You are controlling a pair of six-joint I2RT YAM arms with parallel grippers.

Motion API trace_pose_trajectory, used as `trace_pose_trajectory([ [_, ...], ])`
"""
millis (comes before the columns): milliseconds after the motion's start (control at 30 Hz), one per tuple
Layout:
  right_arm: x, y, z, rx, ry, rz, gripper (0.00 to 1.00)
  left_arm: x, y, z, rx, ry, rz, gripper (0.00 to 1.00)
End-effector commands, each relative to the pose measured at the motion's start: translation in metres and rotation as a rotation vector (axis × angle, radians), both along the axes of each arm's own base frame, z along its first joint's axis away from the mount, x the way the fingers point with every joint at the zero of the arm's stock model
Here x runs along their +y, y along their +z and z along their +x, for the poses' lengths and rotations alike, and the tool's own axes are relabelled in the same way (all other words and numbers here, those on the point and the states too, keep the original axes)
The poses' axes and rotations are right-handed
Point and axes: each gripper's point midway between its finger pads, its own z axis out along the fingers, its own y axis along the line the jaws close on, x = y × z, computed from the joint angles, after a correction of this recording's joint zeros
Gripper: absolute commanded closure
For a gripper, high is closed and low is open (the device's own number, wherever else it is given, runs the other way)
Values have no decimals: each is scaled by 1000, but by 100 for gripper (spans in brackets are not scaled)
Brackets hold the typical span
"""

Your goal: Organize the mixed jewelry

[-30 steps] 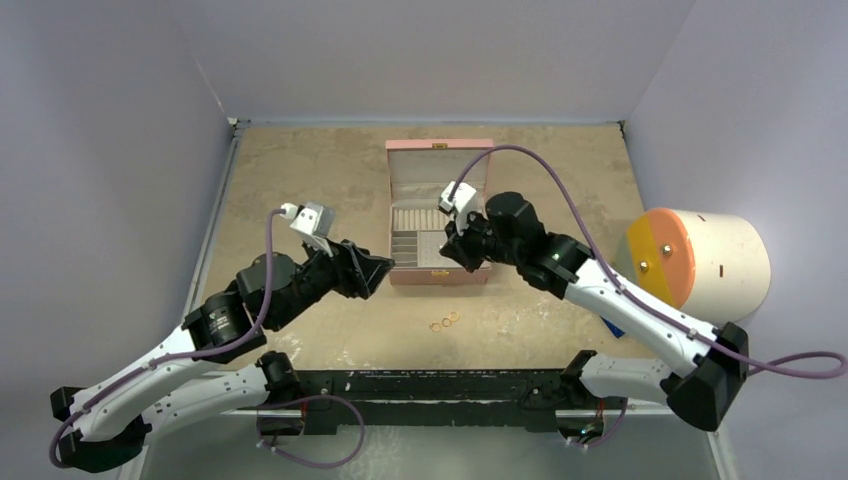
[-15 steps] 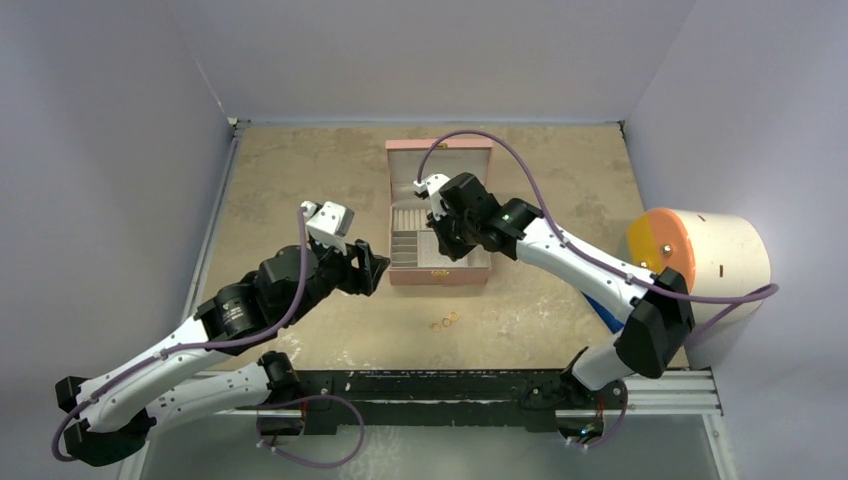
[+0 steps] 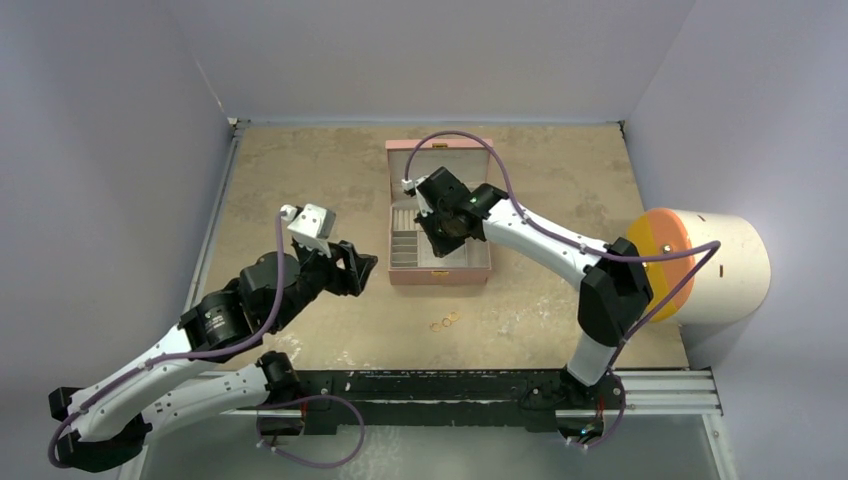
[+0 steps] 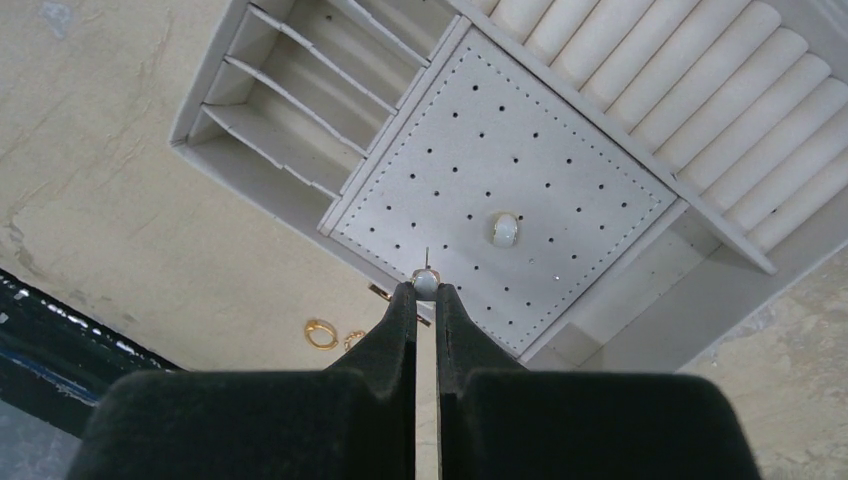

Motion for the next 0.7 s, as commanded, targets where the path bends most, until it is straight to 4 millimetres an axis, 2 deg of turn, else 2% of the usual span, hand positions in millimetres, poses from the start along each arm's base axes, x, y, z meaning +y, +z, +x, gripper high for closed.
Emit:
trace_pose_trajectory([
  [0, -3, 12, 6, 3, -57, 2, 100, 3, 6, 0, -21, 11, -21, 37],
  [267, -11, 3, 10, 29, -91, -45, 100, 3, 3, -1, -16, 1, -11, 37],
  [667, -6, -6, 15, 53, -96, -47, 100, 2, 3, -2, -17, -6, -13, 37],
])
